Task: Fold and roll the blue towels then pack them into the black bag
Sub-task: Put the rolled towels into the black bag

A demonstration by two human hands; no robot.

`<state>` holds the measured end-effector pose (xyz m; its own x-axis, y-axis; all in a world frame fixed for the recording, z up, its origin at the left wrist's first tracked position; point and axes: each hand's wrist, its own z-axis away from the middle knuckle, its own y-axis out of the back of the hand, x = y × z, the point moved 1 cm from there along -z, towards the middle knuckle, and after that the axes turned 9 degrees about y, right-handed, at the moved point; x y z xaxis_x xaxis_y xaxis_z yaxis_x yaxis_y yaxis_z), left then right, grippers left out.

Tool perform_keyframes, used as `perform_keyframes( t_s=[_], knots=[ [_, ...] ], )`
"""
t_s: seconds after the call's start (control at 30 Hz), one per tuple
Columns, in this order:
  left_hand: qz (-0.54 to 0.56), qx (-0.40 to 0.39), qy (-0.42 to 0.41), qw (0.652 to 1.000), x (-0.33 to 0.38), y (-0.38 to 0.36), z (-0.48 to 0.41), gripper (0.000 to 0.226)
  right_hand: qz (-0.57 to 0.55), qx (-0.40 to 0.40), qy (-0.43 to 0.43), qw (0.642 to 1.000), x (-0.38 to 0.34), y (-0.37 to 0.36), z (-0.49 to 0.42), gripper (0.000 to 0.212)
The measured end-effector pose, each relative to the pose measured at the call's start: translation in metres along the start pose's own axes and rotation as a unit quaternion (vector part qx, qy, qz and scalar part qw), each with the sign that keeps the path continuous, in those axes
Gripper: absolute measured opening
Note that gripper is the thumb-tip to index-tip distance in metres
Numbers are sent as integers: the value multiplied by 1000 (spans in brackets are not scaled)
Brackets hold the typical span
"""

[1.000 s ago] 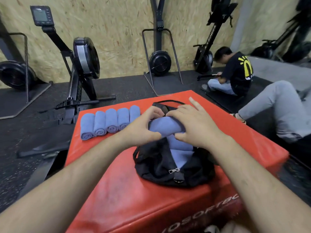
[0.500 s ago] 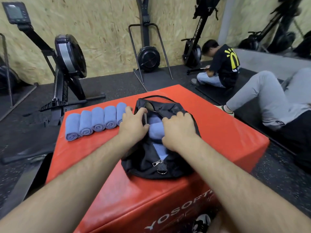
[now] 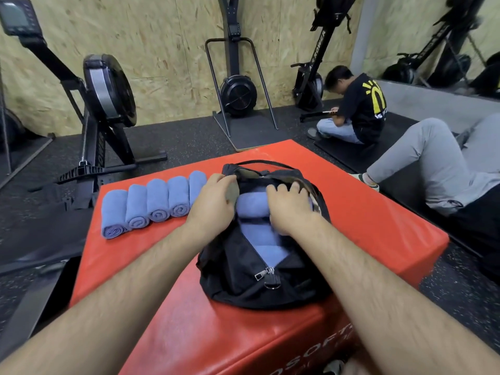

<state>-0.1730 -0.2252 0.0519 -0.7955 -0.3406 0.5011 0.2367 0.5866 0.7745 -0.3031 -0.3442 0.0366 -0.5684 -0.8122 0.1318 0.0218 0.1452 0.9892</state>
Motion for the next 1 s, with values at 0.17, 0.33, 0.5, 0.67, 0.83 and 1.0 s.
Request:
perform_keyframes(
  t_s=[0.17, 0.33, 0.5, 0.67, 0.83, 1.0],
  knots=[
    [9, 1, -52, 999, 7, 17, -19, 41, 14, 42, -49, 998, 36, 15, -23, 54],
    [0, -5, -60, 998, 11, 19, -33, 43, 16, 28, -8, 999, 23, 9, -40, 52],
    [20, 4, -69, 997, 11, 19, -33, 41, 11, 12, 42, 999, -3, -16, -74, 72],
    [37, -3, -85, 996, -4, 19, -32, 39, 25, -21, -9, 999, -4, -45, -98, 81],
    [52, -13, -82, 995, -16, 14, -21, 31, -5, -33, -27, 999, -9, -51, -105, 69],
    [66, -16, -51, 996, -34, 11, -9, 42, -5, -25, -9, 1000, -18, -23, -75, 79]
  ],
)
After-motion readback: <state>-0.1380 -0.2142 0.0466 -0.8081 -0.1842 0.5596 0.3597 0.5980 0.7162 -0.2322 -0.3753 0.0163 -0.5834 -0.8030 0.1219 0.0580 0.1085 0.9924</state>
